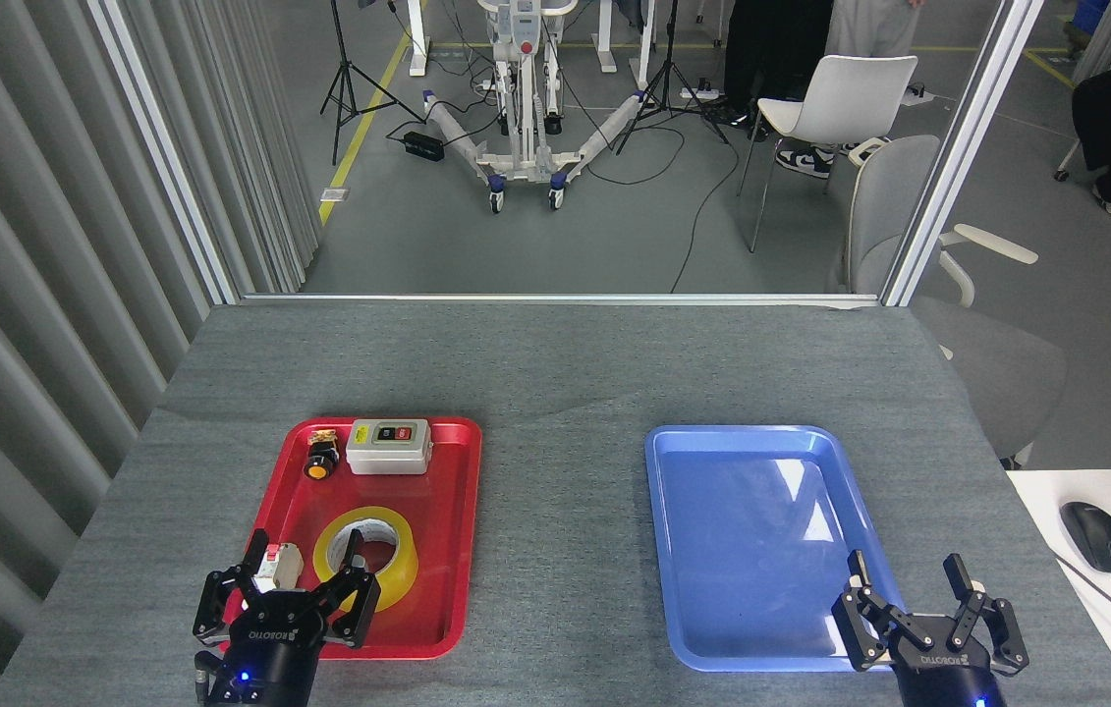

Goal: Place and move tape with both arms

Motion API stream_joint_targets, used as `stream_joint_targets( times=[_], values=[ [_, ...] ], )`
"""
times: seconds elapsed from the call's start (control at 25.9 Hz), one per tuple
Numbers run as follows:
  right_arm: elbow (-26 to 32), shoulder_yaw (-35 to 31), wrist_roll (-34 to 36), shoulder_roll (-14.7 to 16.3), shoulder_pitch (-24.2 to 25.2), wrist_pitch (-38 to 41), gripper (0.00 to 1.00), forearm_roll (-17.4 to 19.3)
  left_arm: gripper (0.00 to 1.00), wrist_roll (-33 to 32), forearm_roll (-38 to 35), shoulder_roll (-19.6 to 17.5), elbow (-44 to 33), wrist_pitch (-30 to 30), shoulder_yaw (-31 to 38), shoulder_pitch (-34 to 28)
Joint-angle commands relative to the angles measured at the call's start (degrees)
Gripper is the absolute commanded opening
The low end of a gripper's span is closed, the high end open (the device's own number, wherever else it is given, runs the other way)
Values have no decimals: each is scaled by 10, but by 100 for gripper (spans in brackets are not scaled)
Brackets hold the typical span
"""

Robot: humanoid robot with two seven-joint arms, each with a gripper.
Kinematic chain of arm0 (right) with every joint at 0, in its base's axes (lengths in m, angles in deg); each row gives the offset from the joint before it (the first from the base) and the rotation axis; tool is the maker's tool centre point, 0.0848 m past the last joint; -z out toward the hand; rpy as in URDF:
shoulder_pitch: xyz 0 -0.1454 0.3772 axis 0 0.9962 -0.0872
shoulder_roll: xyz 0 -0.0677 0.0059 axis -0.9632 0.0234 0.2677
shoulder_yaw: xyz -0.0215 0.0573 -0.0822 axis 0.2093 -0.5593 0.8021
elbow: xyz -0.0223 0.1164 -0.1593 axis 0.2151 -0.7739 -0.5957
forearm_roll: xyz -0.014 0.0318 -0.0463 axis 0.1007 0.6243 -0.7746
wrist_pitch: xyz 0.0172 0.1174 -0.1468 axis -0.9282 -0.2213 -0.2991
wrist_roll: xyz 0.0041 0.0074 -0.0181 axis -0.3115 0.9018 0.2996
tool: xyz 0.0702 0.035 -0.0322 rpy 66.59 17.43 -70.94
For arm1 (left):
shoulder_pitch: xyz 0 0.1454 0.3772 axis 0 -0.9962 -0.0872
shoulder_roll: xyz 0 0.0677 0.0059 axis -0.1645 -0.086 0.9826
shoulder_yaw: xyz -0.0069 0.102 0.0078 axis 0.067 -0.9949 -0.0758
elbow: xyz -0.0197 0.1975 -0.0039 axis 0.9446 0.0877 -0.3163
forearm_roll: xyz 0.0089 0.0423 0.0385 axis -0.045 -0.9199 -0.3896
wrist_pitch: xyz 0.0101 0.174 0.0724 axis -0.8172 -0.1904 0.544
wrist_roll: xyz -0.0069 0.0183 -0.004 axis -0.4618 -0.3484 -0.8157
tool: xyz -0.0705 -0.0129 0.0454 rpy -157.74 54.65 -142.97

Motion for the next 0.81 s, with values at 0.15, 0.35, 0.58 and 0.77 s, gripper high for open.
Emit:
stream_joint_targets(
  times=[0.15,0.35,0.58,0.77],
  values=[
    [6,0,9,-3,24,10,100,-2,99,-1,0,2,0,-7,0,0],
    [7,-2,10,-3,24,10,100,-2,99,-1,0,1,1,-7,-1,0],
    [7,-2,14,-3,23,11,100,-1,99,-1,-1,1,0,-6,-1,0],
    [3,-7,49,-21,20,19,100,5,99,-1,-1,-1,1,-6,-1,1]
  ],
)
